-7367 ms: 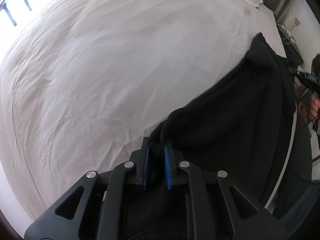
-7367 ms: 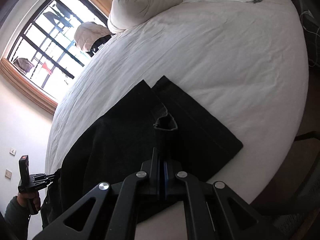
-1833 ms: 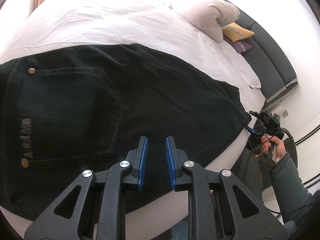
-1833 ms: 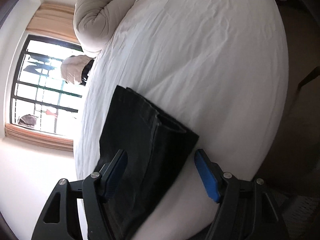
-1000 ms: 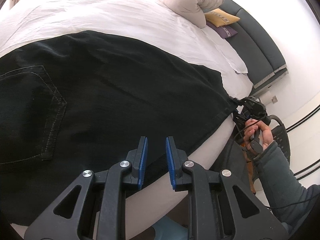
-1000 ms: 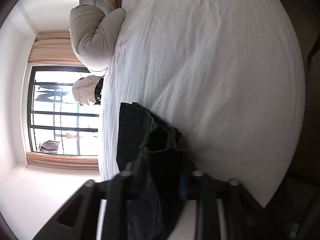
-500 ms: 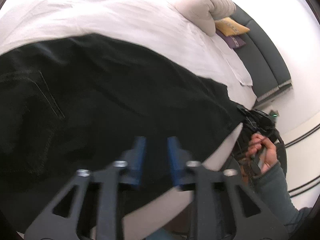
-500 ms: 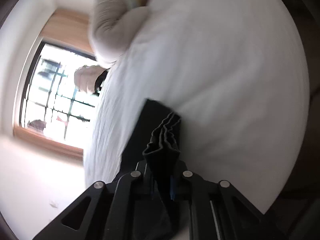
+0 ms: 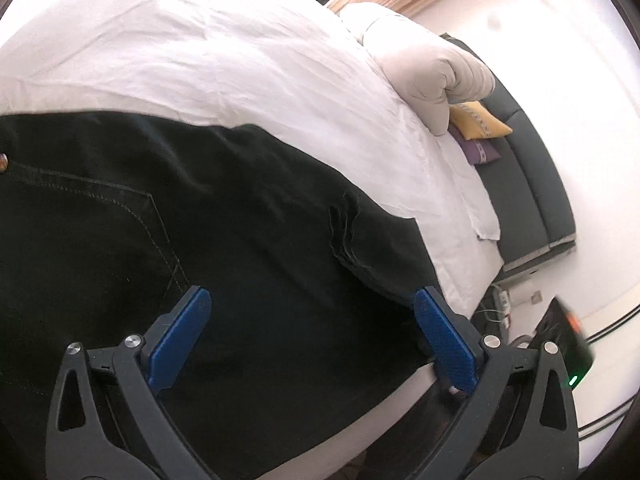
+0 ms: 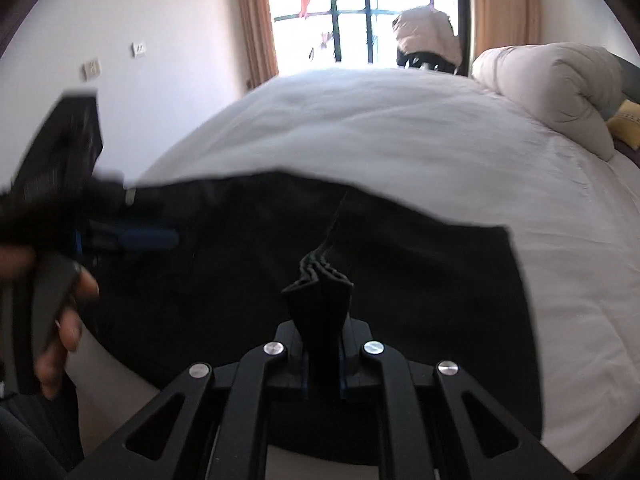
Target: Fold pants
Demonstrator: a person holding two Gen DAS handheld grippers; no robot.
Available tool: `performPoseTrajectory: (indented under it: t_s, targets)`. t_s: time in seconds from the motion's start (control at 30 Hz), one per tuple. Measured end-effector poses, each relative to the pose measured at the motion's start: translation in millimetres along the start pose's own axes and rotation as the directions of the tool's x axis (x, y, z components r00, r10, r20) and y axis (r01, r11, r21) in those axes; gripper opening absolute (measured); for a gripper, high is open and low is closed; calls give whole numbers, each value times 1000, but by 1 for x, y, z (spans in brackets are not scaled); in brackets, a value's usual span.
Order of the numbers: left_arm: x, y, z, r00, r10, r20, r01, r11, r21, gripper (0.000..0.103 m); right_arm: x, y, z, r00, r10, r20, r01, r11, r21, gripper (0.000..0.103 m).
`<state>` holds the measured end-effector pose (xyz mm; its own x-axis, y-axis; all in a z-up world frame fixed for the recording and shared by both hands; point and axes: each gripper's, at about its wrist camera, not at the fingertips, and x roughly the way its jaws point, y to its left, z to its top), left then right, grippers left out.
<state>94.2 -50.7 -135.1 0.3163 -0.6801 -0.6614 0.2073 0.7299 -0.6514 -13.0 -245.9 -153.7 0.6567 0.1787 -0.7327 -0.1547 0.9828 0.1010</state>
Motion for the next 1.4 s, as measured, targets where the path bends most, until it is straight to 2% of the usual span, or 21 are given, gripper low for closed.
performPoseTrajectory:
  t_s: [0.17,0.33,0.43,0.5,0.53,0.57,0.6,0.63,0.67,0.7,0.77,1.0,1.3,1.4]
  targets:
    - [13,4,6,994,-109,-33,106,991,-77,103,-6,13,-1,999,-24,24,25,998,-50,11]
    - [33,-4,20,974,-205,-98,192,973,-128,103,-14,26,-2,998,-45,45,49,994,-94,11]
    - [53,-3,31,962,-220,-164,197,970,-146,103,-13,34,-6,998,-40,39,44,992,-117,11]
    - [66,6,34,963,-184,-195,147,971,-191,102,-13,37,-6,999,-34,39,38,992,-118,11]
    - [70,12,35,964,-179,-195,137,968,-212,98,-14,38,-6,999,-33,41,38,992,-122,11]
    - [73,14,33,964,-176,-200,132,967,-217,79,-15,39,-6,999,-33,43,38,991,-125,11]
    - [78,17,33,961,-170,-216,122,968,-220,65,-15,39,-5,998,-32,45,37,991,-126,11]
    - [83,20,33,959,-164,-232,111,968,-225,33,-16,38,-5,998,-32,47,37,991,-126,11]
    - [86,22,33,958,-140,-250,83,971,-225,19,-16,38,-5,998,-32,47,38,991,-125,11]
    - [87,22,30,959,-135,-248,80,972,-220,18,-16,37,-5,998,-34,49,40,991,-124,11]
    - [84,22,30,961,-152,-233,105,973,-205,10,-17,36,-5,998,-37,49,42,992,-119,11]
    - [65,25,34,969,-151,-197,122,981,-151,6,-13,46,-1,998,-36,53,43,989,-143,11]
    - [24,62,27,983,-72,-171,55,994,-98,6,-1,71,-3,999,10,32,-3,976,-218,11]
    - [15,80,23,984,-52,-169,33,993,-113,6,4,79,-4,1000,21,19,-16,971,-239,11]
